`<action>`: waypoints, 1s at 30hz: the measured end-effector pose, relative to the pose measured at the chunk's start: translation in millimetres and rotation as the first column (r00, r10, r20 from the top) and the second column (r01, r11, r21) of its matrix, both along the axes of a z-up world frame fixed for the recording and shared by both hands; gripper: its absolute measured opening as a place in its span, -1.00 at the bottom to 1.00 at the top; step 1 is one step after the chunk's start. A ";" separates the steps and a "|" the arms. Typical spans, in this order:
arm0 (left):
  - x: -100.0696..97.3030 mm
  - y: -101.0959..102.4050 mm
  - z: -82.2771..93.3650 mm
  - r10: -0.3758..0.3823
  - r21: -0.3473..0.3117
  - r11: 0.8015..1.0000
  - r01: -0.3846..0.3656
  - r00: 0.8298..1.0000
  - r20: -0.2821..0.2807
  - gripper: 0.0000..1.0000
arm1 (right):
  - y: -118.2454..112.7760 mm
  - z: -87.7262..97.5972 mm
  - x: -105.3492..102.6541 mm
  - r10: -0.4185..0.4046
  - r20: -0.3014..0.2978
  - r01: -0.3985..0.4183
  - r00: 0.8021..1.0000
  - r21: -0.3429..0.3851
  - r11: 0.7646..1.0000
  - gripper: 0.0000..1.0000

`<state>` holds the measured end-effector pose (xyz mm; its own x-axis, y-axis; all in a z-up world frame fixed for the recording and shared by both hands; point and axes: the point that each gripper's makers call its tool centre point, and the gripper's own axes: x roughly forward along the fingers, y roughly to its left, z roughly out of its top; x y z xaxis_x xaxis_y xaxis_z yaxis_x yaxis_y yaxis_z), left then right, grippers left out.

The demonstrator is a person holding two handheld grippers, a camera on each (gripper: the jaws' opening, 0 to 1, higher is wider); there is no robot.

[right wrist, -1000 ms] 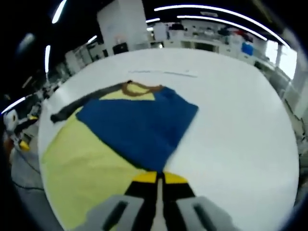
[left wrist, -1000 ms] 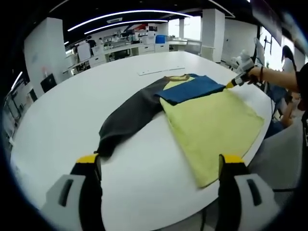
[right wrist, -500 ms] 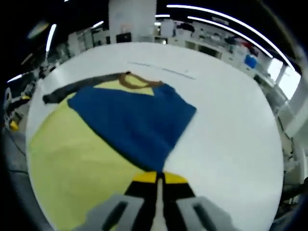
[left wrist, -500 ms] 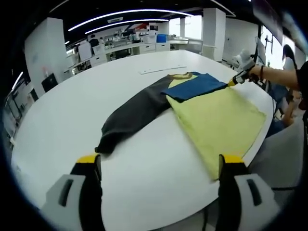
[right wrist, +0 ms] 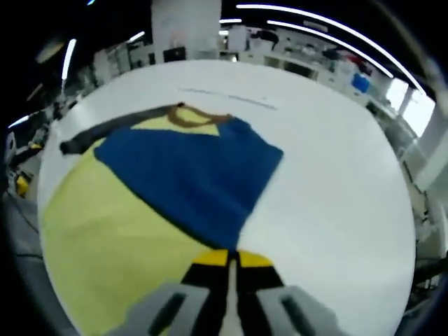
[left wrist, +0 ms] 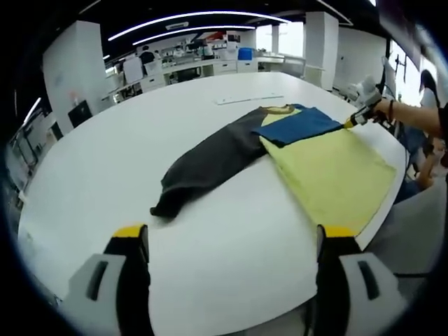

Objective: Fold the garment on the visible template until the final outline fits inside the template.

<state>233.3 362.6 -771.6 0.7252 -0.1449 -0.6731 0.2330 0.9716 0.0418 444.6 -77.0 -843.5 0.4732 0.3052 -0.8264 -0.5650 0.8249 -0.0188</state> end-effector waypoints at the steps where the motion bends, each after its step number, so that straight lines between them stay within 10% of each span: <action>1: 0.0 1.7 0.0 0.005 0.003 1.000 -0.005 1.000 -0.003 0.91 | -0.6 0.0 -0.1 -0.005 -0.001 0.005 1.000 0.004 1.000 -1.00; 9: 7.4 22.0 4.7 0.036 -0.004 0.999 -0.036 0.999 0.008 0.84 | 1.9 4.2 -0.2 -0.108 -0.034 0.112 0.994 0.144 0.983 -0.98; 19: 19.9 44.5 11.7 0.072 0.008 0.997 -0.072 0.997 0.009 0.68 | 7.2 23.3 2.4 -0.153 -0.060 0.164 0.986 0.290 0.943 0.03; 30: 40.1 78.6 17.1 0.143 -0.011 0.990 -0.143 0.989 0.037 0.40 | 21.9 46.1 -22.8 -0.053 -0.046 0.066 0.998 0.338 0.939 0.59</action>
